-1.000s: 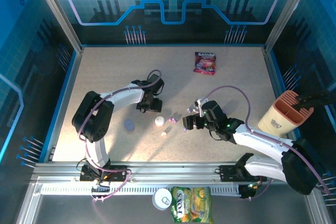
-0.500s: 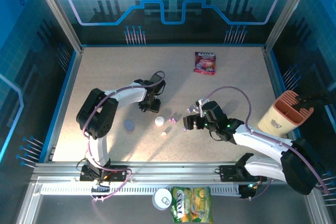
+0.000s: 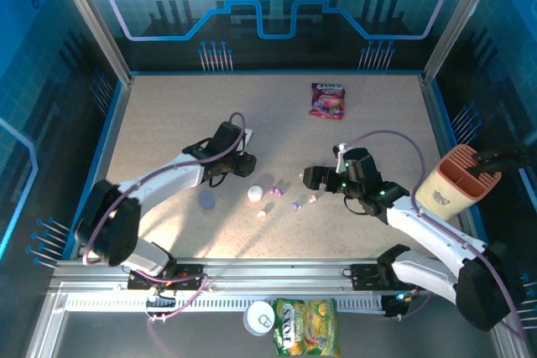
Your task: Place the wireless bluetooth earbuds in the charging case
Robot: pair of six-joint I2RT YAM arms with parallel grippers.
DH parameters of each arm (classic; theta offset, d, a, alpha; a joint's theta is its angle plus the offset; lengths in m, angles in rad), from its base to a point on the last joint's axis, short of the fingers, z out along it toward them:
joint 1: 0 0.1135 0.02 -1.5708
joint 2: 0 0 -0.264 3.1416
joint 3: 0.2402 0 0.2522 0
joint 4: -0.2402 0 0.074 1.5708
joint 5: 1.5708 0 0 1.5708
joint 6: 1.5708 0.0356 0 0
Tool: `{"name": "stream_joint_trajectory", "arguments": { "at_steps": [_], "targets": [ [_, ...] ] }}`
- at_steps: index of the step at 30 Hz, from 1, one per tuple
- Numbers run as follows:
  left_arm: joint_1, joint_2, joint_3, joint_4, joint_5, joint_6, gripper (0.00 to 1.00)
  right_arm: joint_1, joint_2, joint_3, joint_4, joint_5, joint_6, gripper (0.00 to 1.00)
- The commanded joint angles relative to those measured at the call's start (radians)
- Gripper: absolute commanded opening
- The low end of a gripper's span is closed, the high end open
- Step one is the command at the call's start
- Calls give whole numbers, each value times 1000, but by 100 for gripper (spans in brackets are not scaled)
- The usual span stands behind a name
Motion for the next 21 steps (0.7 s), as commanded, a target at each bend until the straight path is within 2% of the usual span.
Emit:
{"name": "stream_joint_trajectory", "arguments": {
  "at_steps": [1,4,8,10,15,21],
  "targets": [
    [-7,-85,-77,217,179,89,41,-49,-33,28,-22,-194,60,100],
    [-9,-147,-162,354,326,204,39,-90,-14,67,-42,-320,90,100],
    [-9,-193,-258,520,502,348,34,-89,44,122,-37,-471,97,97],
    [-16,-198,-259,526,517,382,34,-78,69,135,-7,-510,111,93],
    [-62,-197,-227,443,497,500,35,-31,123,181,6,-515,126,81],
    [-85,-187,-219,438,509,529,35,30,193,238,26,-509,127,70]
  ]
}}
